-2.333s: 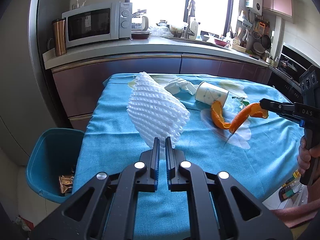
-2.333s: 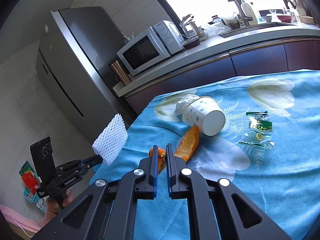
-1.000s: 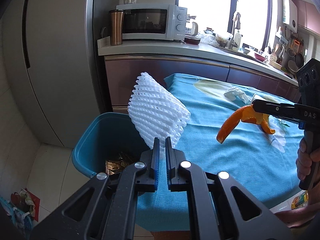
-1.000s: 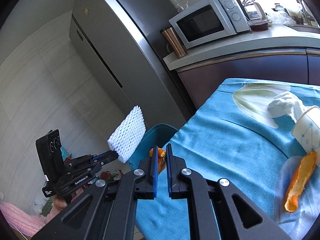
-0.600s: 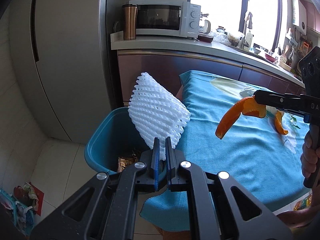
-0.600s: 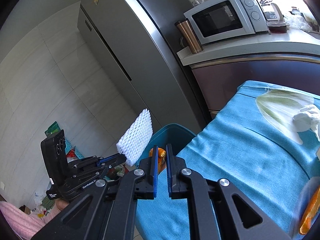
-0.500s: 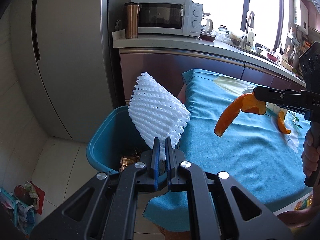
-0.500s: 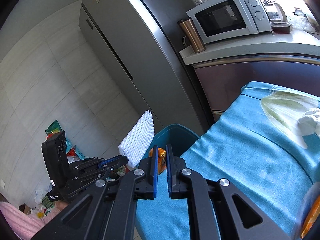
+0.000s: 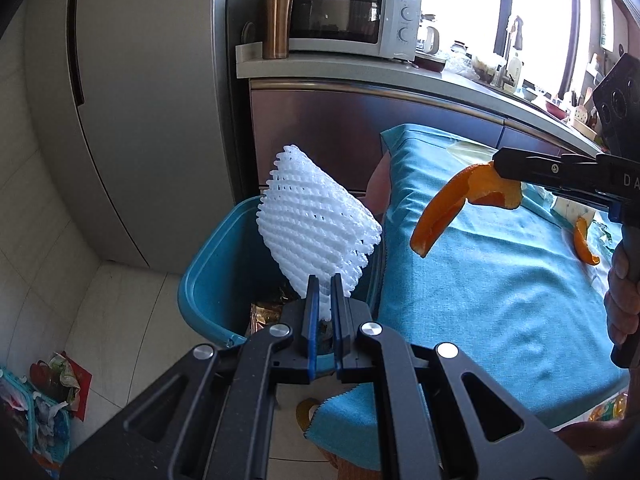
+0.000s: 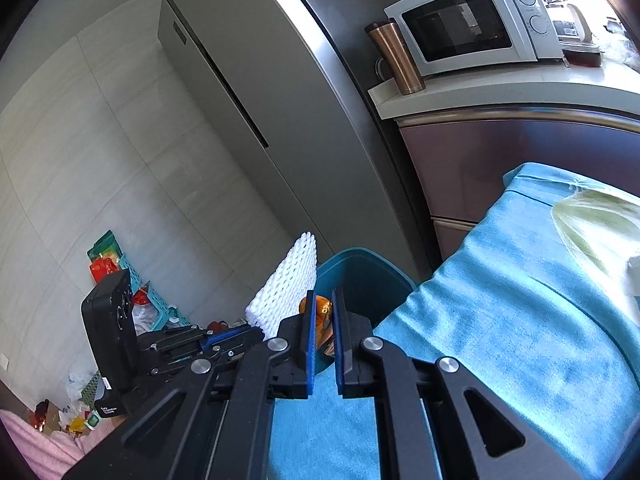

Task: Collect trash
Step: 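Carry the foam netting and orange peel in both tools over the teal bin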

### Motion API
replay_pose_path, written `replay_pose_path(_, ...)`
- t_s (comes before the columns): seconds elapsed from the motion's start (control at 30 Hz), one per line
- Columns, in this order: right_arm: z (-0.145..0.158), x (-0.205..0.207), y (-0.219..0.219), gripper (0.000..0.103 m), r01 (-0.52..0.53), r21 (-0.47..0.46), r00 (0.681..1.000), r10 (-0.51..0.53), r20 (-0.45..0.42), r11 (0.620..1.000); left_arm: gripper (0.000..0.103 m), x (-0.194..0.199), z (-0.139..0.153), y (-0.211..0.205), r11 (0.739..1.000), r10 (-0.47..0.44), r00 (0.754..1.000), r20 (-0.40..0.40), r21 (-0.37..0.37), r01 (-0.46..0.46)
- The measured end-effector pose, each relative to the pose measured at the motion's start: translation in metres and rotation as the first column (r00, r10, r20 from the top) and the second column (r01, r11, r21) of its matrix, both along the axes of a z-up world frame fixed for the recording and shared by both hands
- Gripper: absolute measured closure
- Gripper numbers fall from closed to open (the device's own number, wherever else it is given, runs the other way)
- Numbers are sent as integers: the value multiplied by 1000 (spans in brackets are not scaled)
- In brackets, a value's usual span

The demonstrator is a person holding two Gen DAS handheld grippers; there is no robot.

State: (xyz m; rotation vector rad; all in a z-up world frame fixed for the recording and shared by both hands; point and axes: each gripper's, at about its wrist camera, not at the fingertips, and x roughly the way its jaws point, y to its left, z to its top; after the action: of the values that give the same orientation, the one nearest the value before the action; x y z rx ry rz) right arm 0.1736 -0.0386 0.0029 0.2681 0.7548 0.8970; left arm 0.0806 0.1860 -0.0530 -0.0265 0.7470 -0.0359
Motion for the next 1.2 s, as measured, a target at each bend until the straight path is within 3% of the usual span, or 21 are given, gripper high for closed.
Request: replay_pose_path(1.2,-28,33,54,97,-35,-97,997,27,-78,995,97,34,-41,7,999,26,994,-104,-15,-28)
